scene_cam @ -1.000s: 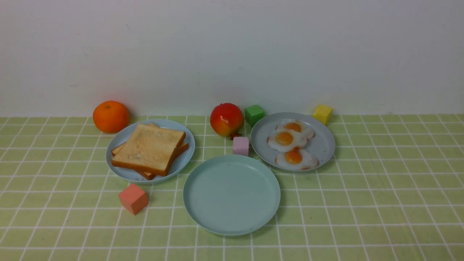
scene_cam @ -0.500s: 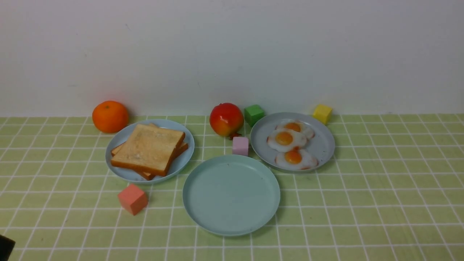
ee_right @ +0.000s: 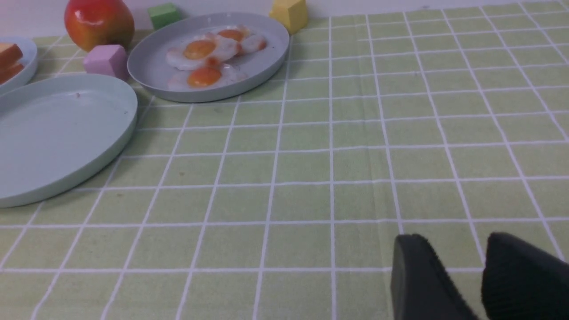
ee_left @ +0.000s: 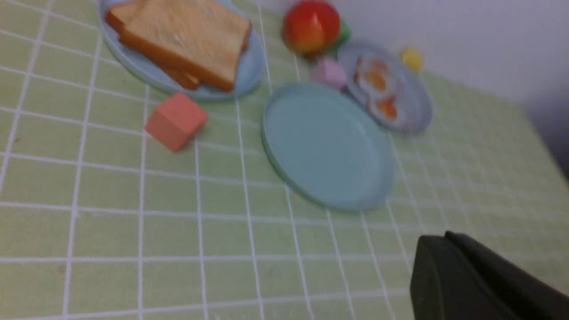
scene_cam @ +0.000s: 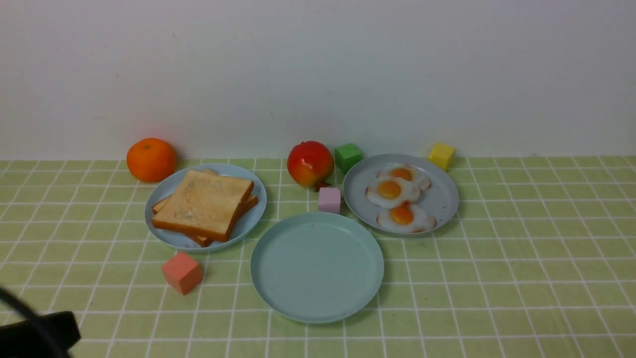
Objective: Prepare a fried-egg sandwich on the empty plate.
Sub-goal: Use the left arm to grab a slice of bread
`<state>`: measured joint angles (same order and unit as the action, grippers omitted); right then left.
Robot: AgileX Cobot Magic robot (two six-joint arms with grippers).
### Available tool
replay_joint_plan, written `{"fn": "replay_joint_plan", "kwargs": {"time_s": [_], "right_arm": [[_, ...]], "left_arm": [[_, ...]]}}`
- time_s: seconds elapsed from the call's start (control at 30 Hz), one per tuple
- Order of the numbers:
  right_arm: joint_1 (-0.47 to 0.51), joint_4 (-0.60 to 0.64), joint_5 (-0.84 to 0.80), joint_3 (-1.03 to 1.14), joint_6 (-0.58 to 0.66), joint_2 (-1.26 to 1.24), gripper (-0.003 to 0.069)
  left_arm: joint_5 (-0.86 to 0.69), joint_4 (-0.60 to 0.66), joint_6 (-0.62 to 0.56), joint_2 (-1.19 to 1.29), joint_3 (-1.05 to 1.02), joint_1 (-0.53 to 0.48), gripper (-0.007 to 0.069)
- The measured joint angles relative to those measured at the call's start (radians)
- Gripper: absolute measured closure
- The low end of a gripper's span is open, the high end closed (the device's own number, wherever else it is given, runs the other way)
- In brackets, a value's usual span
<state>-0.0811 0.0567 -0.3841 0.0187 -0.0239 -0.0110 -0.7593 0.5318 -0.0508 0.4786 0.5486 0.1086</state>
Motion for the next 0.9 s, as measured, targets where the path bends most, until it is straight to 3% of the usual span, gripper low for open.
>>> {"fn": "replay_joint_plan", "kwargs": {"time_s": [0.17,0.4,0.7,0.77,0.9], "right_arm": [[0.000,0.000,0.000,0.000,0.000,0.000,0.0419],[0.000,0.012,0.046,0.005,-0.015,0.000,0.0419],[0.000,0.355,0.347,0.005,-0.281,0.000,0.0419],[0.000,0.369,0.319,-0.008,-0.293,0.000,0.0419],[0.000,0.356,-0.059,-0.235,-0.241,0.090,0.0445]], "left_arm": [[-0.123,-0.141,-0.026,0.273,0.189,0.192,0.0638],[-0.045,-0.319,0.076,0.547,0.311,0.327,0.0638],[0.006,-0.379,0.085,0.827,0.451,0.340,0.0638],[0.006,-0.393,0.089,0.856,0.471,0.340,0.0638],[0.006,-0.415,0.125,0.992,0.589,0.288,0.0638]]}}
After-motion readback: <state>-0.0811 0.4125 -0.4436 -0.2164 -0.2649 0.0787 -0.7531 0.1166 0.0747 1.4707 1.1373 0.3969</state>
